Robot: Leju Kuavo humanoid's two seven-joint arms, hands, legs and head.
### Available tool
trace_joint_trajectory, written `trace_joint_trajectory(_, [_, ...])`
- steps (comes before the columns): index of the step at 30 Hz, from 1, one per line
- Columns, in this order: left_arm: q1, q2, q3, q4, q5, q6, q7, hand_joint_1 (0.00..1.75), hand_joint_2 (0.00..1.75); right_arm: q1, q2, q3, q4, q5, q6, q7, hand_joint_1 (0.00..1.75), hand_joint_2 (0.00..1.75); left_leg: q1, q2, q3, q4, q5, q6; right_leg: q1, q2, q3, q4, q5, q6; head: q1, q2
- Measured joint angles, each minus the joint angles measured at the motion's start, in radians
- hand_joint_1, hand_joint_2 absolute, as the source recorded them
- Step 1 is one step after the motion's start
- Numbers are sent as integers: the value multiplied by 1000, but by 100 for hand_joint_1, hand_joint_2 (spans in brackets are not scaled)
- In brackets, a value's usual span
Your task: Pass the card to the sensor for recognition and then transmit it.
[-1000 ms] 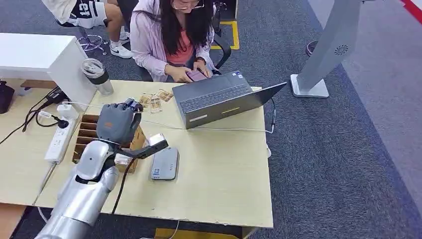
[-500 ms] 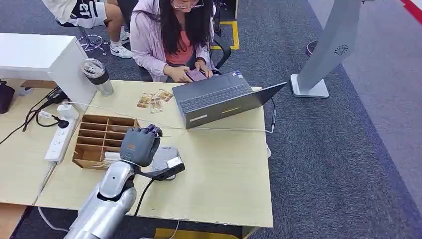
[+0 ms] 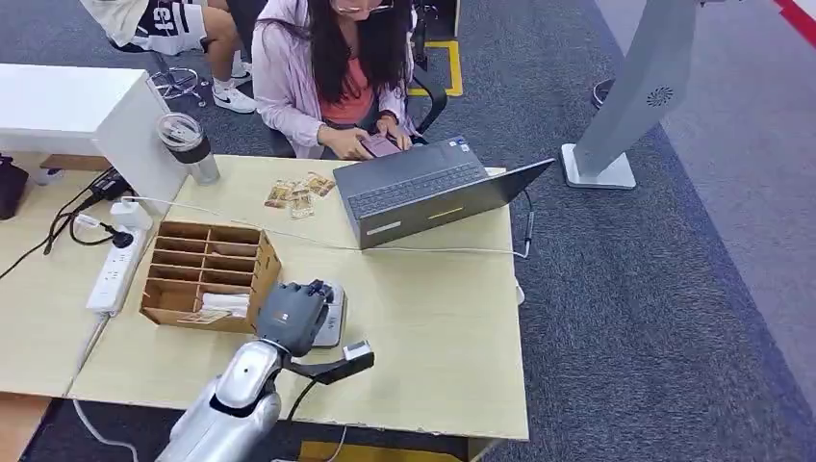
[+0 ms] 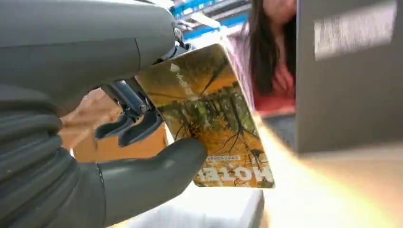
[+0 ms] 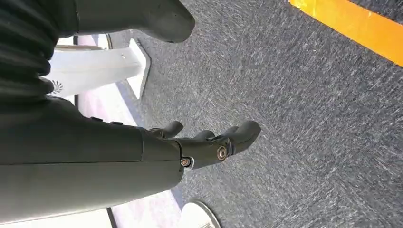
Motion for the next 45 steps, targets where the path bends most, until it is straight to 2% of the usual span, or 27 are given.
trace_joint_trajectory(5, [5, -12, 0, 62, -5, -5, 31, 175, 175, 0, 2, -7, 0, 6, 2, -3, 0, 175, 0, -1, 1, 0, 0, 0, 0, -1, 1, 0, 0, 0, 0, 0])
trace_joint_trajectory(17, [-11, -21, 0, 102, 3, 0, 32, 175, 175, 0, 3, -17, 0, 13, 3, -3, 0, 175, 0, -1, 3, -1, 1, 1, 0, -1, 4, 0, 0, 0, 0, 0])
trace_joint_trajectory(23, [-22, -10, 10, 117, -8, 69, 58, 175, 175, 1, 3, -21, 0, 34, 3, -3, 0, 175, 0, -1, 3, 0, 2, 1, 0, -1, 3, 0, 2, 0, 0, 0])
trace_joint_trajectory(26, [-42, 11, 35, 123, -8, 133, 66, 175, 175, 1, 3, -24, 0, 45, 3, -3, 0, 175, 0, -1, 2, 0, 3, 1, 0, -1, 2, 1, 2, 0, 0, 0])
trace_joint_trajectory(29, [-101, 46, 72, 124, -12, 192, 61, 175, 175, 1, 3, -24, 1, 55, 4, -3, 0, 175, 1, -1, 0, -1, 4, 1, 1, -1, 0, 1, 3, 0, 0, 0])
trace_joint_trajectory(34, [-179, 94, 132, 124, -12, 198, 31, 175, 175, 1, 3, -30, 3, 63, 6, -3, 0, 175, 0, -1, 0, 0, 4, 1, 1, -1, 0, 2, 3, 0, 0, 0])
trace_joint_trajectory(37, [-190, 113, 138, 115, -56, 222, 65, 175, 175, 1, 3, -31, 3, 91, 4, -3, 0, 175, 0, -1, 0, 0, 4, 1, 1, -1, -1, 2, 3, 0, 0, 0])
trace_joint_trajectory(39, [-222, 142, 146, 104, -102, 235, 72, 175, 175, 1, 3, -29, 4, 121, 7, -3, 0, 175, 1, -1, -2, 0, 5, 0, 1, -1, -2, 2, 3, 0, 1, 0])
trace_joint_trajectory(45, [-370, 229, 217, 96, -122, 239, 10, 175, 175, 1, 2, -29, 6, 131, 29, -3, 0, 175, 1, -1, -2, 0, 7, -1, 1, -1, -3, 3, 4, -1, -1, 0])
